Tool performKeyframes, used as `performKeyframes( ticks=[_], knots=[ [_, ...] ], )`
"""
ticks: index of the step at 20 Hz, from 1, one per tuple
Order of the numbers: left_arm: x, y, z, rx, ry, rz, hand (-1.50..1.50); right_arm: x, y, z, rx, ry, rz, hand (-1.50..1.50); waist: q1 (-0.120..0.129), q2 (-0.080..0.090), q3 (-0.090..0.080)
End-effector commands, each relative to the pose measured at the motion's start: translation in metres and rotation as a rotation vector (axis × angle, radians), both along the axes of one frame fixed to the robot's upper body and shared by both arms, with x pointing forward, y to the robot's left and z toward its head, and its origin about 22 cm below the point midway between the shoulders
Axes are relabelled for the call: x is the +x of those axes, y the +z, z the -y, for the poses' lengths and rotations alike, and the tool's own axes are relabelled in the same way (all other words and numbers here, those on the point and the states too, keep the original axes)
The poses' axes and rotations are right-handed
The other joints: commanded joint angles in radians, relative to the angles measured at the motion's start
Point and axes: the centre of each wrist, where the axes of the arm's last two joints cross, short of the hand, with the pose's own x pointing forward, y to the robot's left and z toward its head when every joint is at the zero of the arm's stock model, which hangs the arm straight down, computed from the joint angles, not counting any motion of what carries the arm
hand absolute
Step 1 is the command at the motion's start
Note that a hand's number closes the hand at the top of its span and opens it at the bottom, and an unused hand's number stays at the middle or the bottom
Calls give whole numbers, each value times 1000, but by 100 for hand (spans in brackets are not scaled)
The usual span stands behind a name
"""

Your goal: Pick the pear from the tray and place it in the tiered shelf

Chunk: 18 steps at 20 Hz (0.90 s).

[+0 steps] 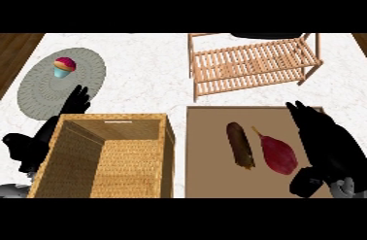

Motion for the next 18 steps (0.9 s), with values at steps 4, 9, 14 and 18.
performKeyframes(
  ticks=[4,9,14,18],
  knots=[
    [-18,-46,17,11,-50,-130,0,13,-32,-39,-112,-163,-129,-150,-21,14,-21],
    [-23,-54,16,-3,-31,-150,0,23,-36,-54,-139,-171,-105,-150,-35,10,-20],
    [-15,-46,-3,4,2,-140,0,30,-37,-61,-220,-179,-76,-150,-51,8,-21],
    [-25,-49,-3,9,-17,-161,0,19,-63,-71,-255,-174,-97,-150,-52,6,-20]
  ],
)
